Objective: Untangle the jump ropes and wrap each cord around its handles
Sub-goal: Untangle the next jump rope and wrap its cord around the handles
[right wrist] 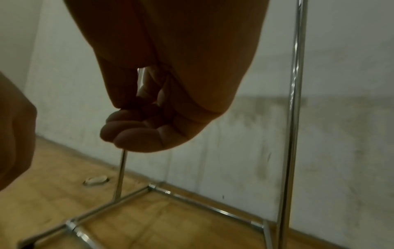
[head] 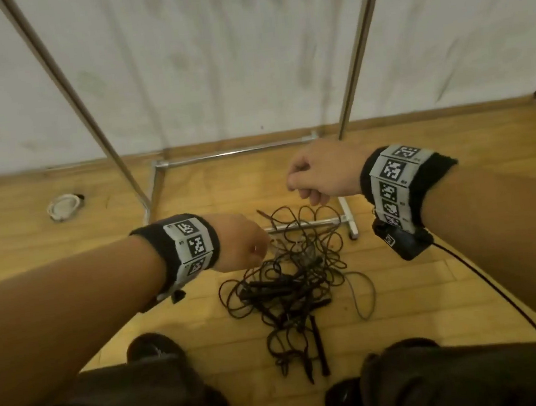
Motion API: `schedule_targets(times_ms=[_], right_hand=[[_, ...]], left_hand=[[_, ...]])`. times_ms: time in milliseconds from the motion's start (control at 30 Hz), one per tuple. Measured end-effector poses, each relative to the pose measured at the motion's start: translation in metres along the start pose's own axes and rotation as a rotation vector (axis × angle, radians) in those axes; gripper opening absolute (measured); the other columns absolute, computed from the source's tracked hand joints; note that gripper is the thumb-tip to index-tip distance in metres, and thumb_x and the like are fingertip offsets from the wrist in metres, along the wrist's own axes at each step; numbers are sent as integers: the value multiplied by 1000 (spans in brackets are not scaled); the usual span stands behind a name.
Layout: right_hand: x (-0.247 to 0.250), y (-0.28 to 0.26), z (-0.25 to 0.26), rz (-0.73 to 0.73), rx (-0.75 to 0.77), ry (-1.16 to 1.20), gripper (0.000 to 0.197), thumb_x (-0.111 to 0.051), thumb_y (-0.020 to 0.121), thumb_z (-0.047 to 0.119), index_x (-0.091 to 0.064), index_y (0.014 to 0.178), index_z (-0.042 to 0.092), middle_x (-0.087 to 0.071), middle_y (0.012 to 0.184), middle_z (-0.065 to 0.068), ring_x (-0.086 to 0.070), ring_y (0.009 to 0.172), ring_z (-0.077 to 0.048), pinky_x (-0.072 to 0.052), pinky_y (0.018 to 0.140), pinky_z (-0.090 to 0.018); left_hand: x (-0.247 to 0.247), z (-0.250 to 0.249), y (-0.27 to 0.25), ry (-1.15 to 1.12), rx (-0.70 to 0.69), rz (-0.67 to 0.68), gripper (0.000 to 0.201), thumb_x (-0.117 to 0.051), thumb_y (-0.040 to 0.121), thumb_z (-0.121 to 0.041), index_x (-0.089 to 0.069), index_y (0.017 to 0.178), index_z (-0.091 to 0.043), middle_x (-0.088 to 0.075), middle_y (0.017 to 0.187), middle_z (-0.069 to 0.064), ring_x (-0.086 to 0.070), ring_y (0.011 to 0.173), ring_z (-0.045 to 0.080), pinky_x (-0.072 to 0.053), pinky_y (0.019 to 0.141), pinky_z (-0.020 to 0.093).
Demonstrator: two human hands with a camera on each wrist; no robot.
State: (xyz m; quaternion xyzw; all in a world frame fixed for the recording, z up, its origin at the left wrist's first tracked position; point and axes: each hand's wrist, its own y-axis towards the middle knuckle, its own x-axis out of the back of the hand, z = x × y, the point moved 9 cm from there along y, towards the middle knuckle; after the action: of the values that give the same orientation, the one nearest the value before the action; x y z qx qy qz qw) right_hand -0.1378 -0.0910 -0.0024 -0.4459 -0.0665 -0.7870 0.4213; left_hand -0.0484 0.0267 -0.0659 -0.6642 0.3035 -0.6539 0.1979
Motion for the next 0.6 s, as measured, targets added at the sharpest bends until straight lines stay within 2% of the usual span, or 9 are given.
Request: schedule_targets(times_ms=[67,167,200,300,433,533,600], right_hand=[[-35,11,-13,71,-17,-47,16,-58,100,29,-71,95,21,-76,80,2,-74,66,-9,-62,61,-25],[-90,26,-36,228,-49,-133,19,-56,101,32,-71,97,21,-76,81,2,-75,71,-14,-64,65,-31],[-106,31,-43,276,-51,-171,21,-56,101,34,-72,98,21,-75,82,3,-74,74,-15,-63,67,-32],[-146,40,-65,374,-40,-290,27,-55,102,40,-74,102,22,-74,89,5,-69,81,-15,-51,64,-27],[-190,39,-114,491,-143,-269,25,-53,104,37,-72,110,23,-72,87,7,-66,74,-8,-45,56,-22],[-211,35,-147,542,-187,-259,24,-52,105,36,-70,117,24,-66,91,10,-61,80,-6,-44,59,-22],[-220,35,-164,559,-209,-249,22,-53,104,36,-69,115,24,-64,88,11,-59,78,-6,-45,59,-23]], left_hand=[[-26,2,15,-44,-24,2,24,-51,108,-43,-66,121,-30,-67,118,-6,-61,101,18,-53,88,37],[-71,2,46,-97,-54,40,15,-52,109,-41,-63,112,-31,-60,97,-14,-54,81,8,-42,67,26],[-87,-1,57,-110,-67,66,13,-51,109,-39,-62,112,-32,-56,92,-15,-51,78,7,-39,64,26],[-128,-12,90,-116,-132,129,19,-50,109,-37,-64,121,-32,-55,97,-12,-54,86,14,-42,73,31],[-166,-46,133,-120,-263,214,24,-47,110,-34,-66,124,-30,-61,107,-9,-56,92,16,-43,77,33],[-192,-73,166,-91,-360,280,31,-47,111,-35,-68,133,-28,-66,131,-3,-62,114,23,-53,94,39],[-203,-87,187,-47,-411,285,32,-48,111,-32,-66,136,-25,-64,137,0,-62,121,26,-54,101,42]])
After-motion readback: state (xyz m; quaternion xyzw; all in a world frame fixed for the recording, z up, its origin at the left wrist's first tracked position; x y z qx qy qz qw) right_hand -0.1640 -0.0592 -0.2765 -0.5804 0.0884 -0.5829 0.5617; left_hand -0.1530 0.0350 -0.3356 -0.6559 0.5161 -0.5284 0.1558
